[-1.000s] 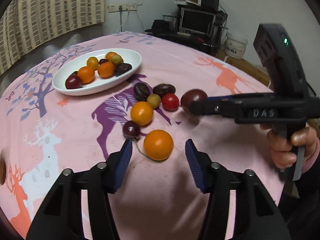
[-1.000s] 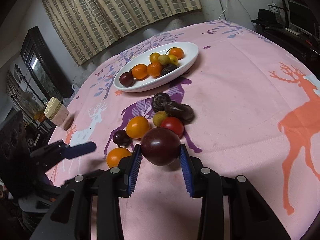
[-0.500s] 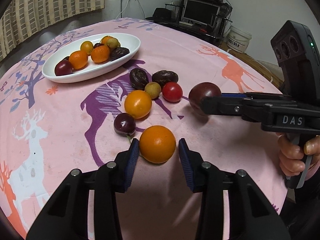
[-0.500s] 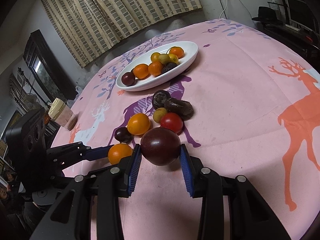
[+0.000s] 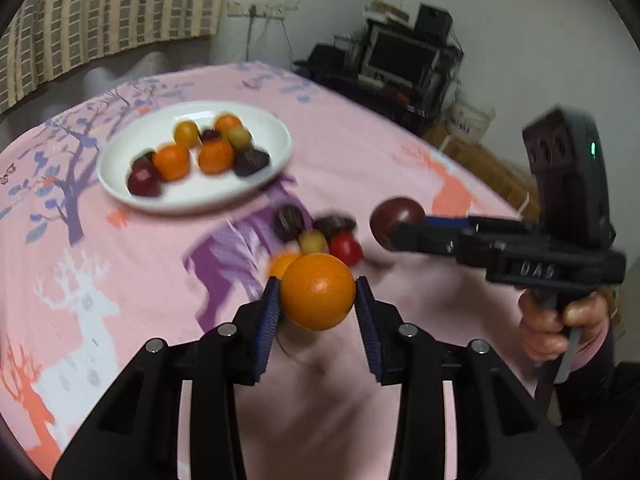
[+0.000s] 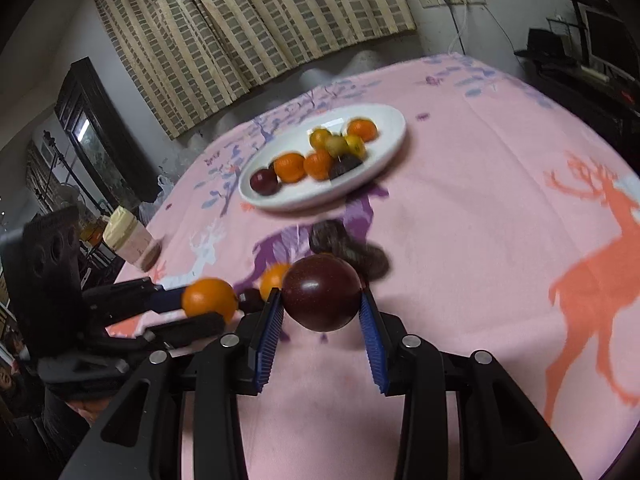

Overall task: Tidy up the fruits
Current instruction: 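Carry the orange and plum to the white plate and release both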

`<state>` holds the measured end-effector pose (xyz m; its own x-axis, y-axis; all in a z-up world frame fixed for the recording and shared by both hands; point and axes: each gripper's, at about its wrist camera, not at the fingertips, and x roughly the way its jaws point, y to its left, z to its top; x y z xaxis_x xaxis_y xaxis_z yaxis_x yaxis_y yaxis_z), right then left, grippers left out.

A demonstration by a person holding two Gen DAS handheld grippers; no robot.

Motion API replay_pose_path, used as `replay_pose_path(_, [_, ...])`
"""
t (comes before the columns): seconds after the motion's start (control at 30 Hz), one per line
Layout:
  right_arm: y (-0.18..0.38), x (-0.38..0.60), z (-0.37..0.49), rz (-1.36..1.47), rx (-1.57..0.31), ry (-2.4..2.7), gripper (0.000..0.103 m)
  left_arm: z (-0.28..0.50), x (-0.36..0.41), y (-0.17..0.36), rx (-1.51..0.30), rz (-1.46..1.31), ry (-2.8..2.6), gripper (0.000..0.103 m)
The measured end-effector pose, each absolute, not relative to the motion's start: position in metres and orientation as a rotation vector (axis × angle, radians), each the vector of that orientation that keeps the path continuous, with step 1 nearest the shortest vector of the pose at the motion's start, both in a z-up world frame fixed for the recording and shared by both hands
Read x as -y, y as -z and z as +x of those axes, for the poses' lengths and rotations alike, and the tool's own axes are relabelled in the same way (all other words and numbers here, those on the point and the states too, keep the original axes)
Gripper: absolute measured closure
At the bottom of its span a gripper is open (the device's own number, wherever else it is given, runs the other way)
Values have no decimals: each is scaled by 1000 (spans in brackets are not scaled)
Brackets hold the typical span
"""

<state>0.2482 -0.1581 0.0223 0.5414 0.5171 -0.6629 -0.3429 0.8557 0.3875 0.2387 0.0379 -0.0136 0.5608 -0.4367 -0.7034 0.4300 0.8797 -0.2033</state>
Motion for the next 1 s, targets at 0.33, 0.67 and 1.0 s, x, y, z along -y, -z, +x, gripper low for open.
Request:
replay_pose_path(0.33, [-35,83,372,102,-849,-555,64,402,-88,0,-813,-80,212,66])
replay_pose_path(0.67, [-10,49,400,44,-920,-617,58,464,-114,34,-920,-135,111,36])
replay_pose_path(1.0, [-39,122,348,121,-805,-558,45,357,-115,-1,-818,-125,114,12])
